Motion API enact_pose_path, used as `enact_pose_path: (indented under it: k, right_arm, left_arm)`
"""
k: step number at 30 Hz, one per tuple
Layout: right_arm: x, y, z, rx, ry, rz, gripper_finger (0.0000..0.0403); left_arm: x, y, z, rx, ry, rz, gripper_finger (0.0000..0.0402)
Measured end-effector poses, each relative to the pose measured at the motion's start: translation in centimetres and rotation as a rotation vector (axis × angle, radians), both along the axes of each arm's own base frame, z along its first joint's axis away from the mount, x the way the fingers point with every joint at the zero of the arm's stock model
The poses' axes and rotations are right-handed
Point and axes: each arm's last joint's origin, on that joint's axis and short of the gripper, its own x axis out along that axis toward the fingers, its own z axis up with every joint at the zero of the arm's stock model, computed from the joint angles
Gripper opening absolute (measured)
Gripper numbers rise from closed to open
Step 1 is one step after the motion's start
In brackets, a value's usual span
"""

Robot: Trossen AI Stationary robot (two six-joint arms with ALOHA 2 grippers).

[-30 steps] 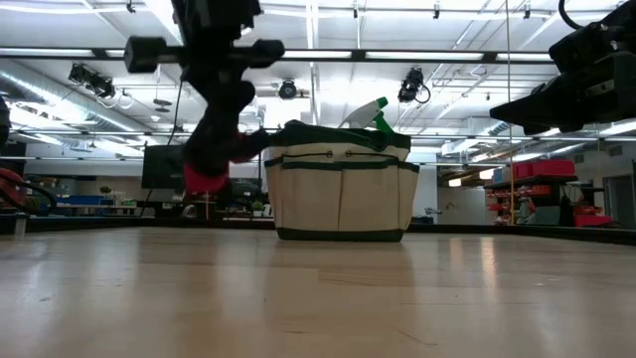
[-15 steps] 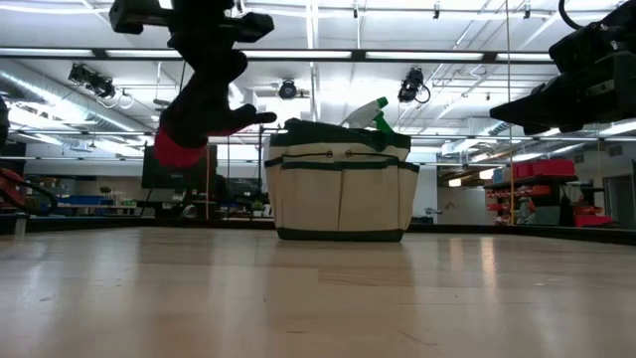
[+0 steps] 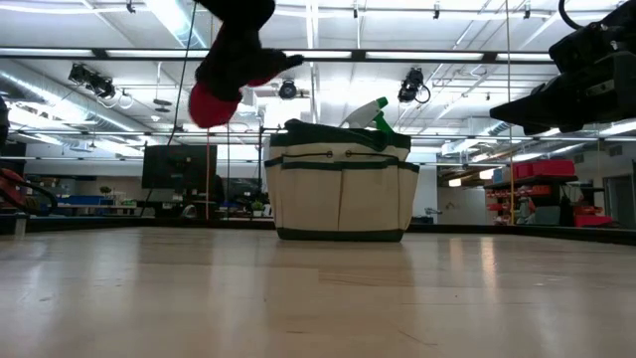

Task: Pick & Place Garden tools in Gardening bag
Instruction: Put the red gloves into the gardening bag

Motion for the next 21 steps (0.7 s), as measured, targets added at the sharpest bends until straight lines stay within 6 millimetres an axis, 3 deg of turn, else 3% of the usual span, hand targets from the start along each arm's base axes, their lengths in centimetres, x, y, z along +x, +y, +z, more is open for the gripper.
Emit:
enact_pose_path:
  k: [10, 21]
  right_arm:
    - [0.0, 0.0, 0.0, 0.000, 0.000, 0.000, 0.0016]
    - [0.0, 0.0, 0.0, 0.000, 0.000, 0.000, 0.0016]
  left_arm:
    - [0.4, 1.3, 4.4, -0.026, -0.206, 0.032, 0.0019]
    - [1.6, 4.6, 6.5, -0.145, -0.417, 0.025, 0.0019]
